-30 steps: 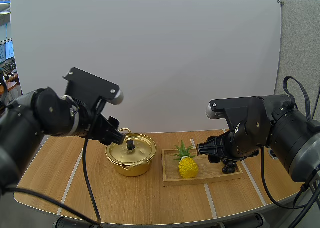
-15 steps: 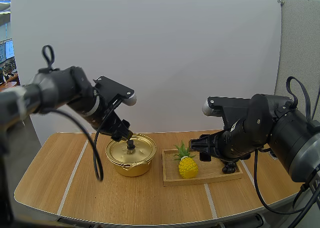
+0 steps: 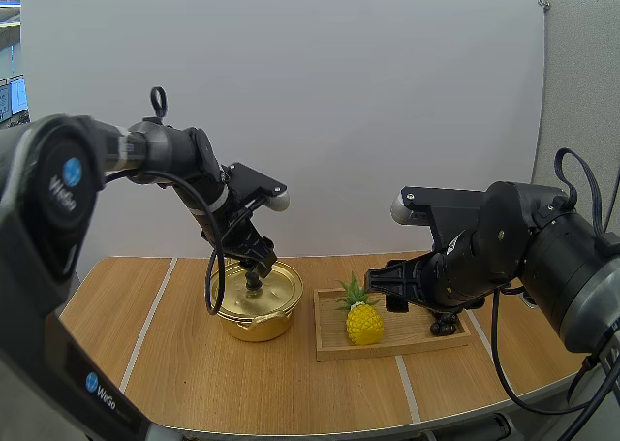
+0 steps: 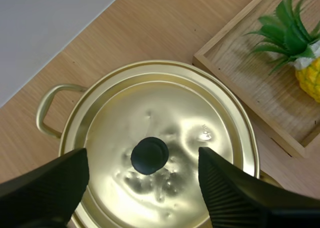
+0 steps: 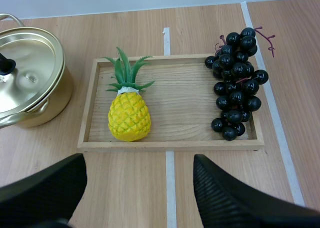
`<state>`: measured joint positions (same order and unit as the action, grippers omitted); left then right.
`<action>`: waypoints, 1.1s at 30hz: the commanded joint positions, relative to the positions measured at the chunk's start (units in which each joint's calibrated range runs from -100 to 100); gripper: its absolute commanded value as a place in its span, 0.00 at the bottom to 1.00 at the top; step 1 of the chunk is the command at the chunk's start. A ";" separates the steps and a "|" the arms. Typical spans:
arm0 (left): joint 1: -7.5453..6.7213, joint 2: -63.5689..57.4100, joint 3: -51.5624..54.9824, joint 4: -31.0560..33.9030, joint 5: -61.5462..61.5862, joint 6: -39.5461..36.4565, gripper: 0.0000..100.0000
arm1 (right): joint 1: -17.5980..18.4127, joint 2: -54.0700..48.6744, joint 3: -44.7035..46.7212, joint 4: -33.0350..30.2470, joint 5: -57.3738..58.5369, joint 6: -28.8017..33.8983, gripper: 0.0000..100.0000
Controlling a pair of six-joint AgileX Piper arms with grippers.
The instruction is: Open the pot, put the pineapple inside, and close it
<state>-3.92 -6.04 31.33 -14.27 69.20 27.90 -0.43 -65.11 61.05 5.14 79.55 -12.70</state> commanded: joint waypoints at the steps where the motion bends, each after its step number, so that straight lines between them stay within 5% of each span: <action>1: -0.25 5.03 -2.51 0.42 -0.45 0.00 1.00 | -0.26 -0.16 -0.44 0.17 -0.28 -0.35 1.00; 19: -0.25 8.08 -3.59 -0.60 1.00 0.00 1.00 | -0.26 -0.16 -0.44 0.17 -0.46 -0.35 1.00; 20: -0.25 8.08 -3.59 -0.85 1.01 0.00 0.95 | -0.26 -0.16 -0.44 0.17 -0.46 -0.35 1.00; 25: -0.25 8.08 -3.59 -0.95 2.34 0.00 0.00 | -0.26 -0.16 -0.44 0.17 -0.46 -0.35 1.00; 33: -0.25 6.97 -4.06 -0.95 7.88 0.00 0.00 | -0.26 -0.16 -0.44 -0.28 -0.46 -0.35 1.00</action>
<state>-3.92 2.04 28.11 -14.32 71.66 27.99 -0.43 -65.11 61.05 5.14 79.55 -13.04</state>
